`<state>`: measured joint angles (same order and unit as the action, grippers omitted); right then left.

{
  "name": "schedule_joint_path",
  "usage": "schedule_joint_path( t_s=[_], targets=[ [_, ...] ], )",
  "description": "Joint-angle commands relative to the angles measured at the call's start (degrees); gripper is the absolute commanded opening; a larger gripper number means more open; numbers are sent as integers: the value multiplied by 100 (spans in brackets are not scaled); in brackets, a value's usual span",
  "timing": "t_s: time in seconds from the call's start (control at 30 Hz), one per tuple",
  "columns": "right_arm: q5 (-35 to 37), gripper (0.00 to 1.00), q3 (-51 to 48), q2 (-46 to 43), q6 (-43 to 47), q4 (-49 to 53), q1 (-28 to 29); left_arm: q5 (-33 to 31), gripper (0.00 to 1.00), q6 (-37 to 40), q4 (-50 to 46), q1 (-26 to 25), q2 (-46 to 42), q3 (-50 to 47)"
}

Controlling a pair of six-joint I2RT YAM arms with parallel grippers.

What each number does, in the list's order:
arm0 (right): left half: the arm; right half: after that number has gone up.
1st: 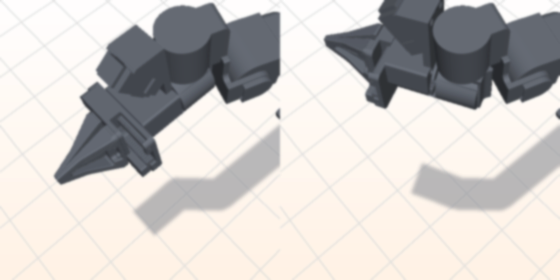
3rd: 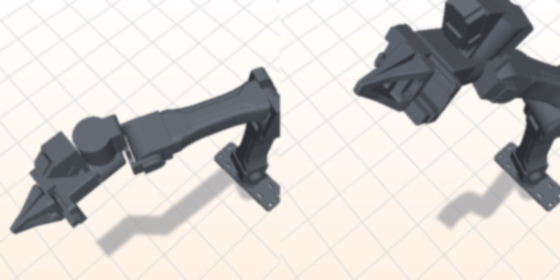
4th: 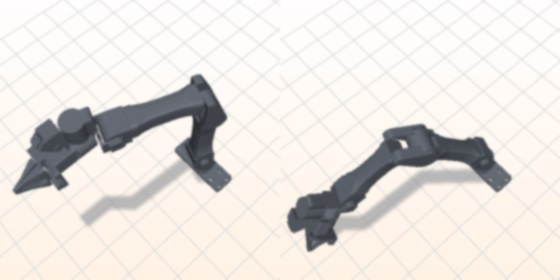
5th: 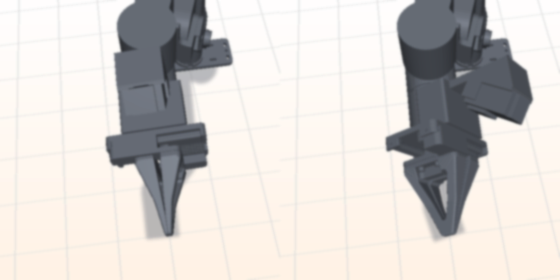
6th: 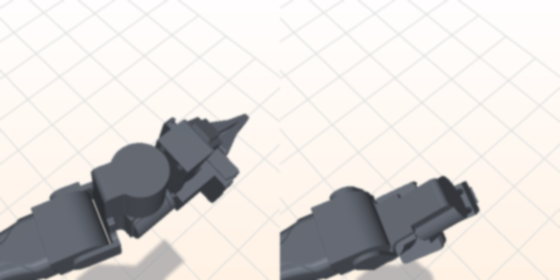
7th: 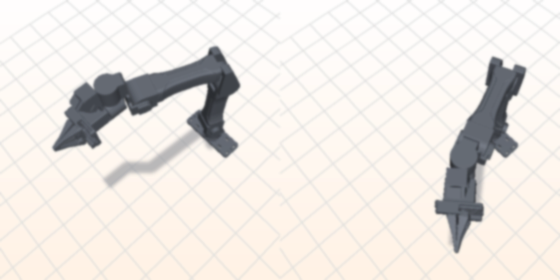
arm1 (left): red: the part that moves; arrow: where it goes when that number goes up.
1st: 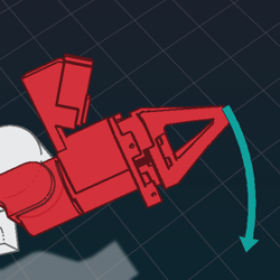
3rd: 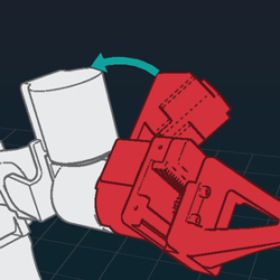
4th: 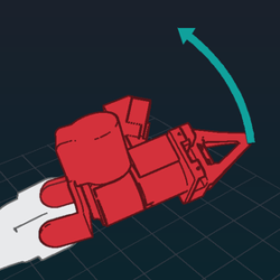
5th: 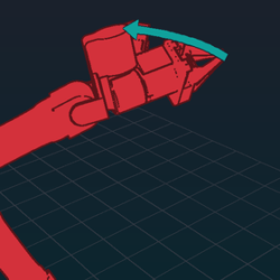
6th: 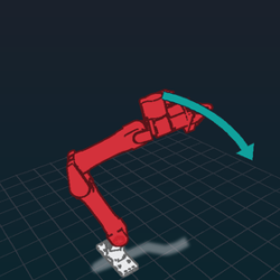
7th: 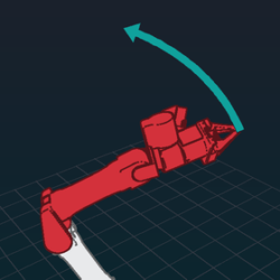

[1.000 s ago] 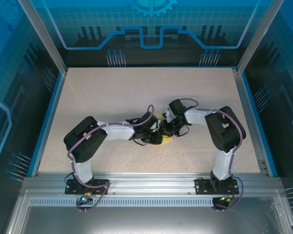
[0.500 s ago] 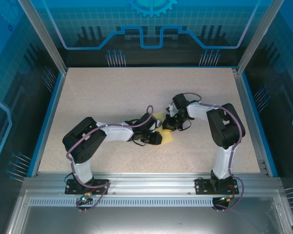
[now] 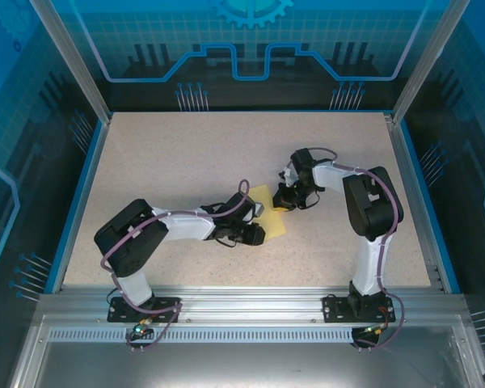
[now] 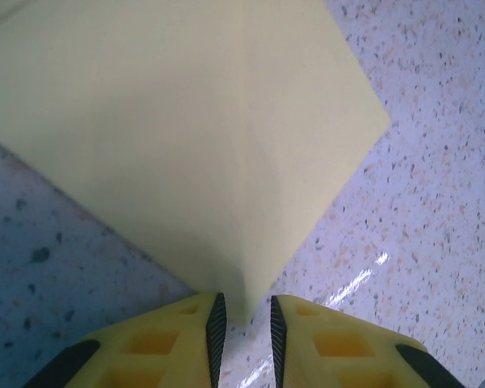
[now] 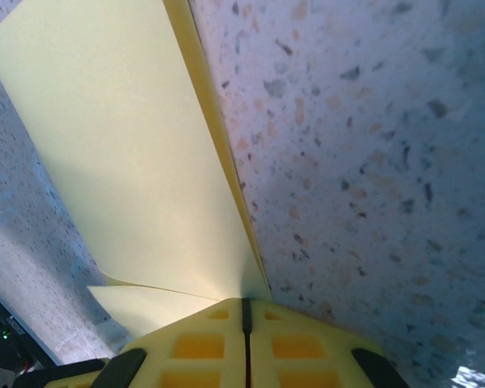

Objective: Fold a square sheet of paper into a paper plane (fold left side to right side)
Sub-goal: Fold the triangle a second time at the center of the table, then turn over the paper at the center of the table.

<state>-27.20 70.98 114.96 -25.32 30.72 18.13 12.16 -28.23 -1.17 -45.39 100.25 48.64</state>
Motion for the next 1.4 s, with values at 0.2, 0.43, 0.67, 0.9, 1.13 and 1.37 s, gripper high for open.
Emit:
schedule_joint_path(
  t_s=[0.2, 0.43, 0.67, 0.9, 1.13, 1.37],
  targets=[
    [-115, 14, -32, -210, 111, -494, -305, -47, 28, -111, -791, -5, -836, -518],
    [18, 45, -479, -1289, 242, -495, -698, 130, 55, -101, -708, 652, -1545, -411],
    [-221, 58, -1447, -2219, 357, -901, -886, 426, 69, -104, -254, 926, -818, 274],
    [-706, 57, -2026, -2338, 239, -1298, -843, 513, 64, -152, -96, 972, 300, 1059],
    [-858, 56, -2274, -2173, 143, -1591, -648, 214, 26, -248, -74, 975, 504, 1149],
    [-1137, 57, -2089, -1674, -143, -2066, -332, 23, 19, -306, 9, 987, 233, 792]
  ],
)
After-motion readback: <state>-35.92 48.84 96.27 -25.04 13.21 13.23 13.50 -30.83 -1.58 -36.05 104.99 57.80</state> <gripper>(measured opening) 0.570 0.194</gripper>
